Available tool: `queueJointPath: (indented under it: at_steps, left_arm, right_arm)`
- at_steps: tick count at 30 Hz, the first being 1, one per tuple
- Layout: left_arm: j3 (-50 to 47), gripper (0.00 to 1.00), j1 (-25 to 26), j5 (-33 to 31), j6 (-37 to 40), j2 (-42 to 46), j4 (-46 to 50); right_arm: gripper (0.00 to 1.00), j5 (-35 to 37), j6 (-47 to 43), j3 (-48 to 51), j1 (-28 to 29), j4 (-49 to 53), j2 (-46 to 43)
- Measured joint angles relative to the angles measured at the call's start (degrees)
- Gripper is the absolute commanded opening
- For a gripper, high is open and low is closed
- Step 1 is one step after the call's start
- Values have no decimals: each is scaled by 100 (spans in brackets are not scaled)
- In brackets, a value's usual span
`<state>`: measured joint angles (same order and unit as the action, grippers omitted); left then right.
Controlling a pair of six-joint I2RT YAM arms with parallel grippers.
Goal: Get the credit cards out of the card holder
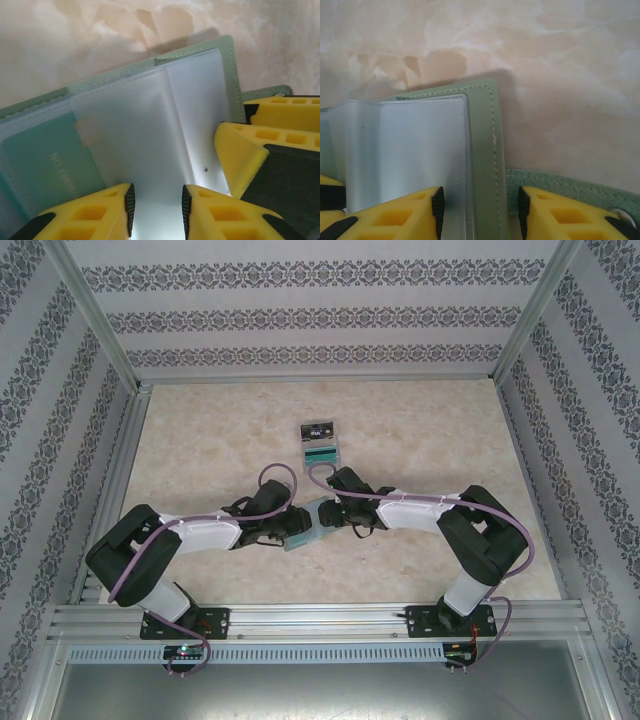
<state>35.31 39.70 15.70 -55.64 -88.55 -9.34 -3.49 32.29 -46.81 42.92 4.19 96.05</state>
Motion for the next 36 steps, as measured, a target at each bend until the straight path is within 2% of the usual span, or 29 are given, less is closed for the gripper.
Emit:
queueJointPath:
  at_steps: [24, 31, 36]
  left_arm:
    - [227, 37, 44, 321, 17, -44, -404]
    - [286, 37, 44, 315, 107, 192, -444]
    - [267, 37, 37, 107, 251, 671, -216]
  right_arm:
    - [47, -304, 385, 612, -42, -352, -485]
    - [50, -210, 374, 680, -17, -142, -817]
    - [50, 9, 291, 625, 278, 66, -927]
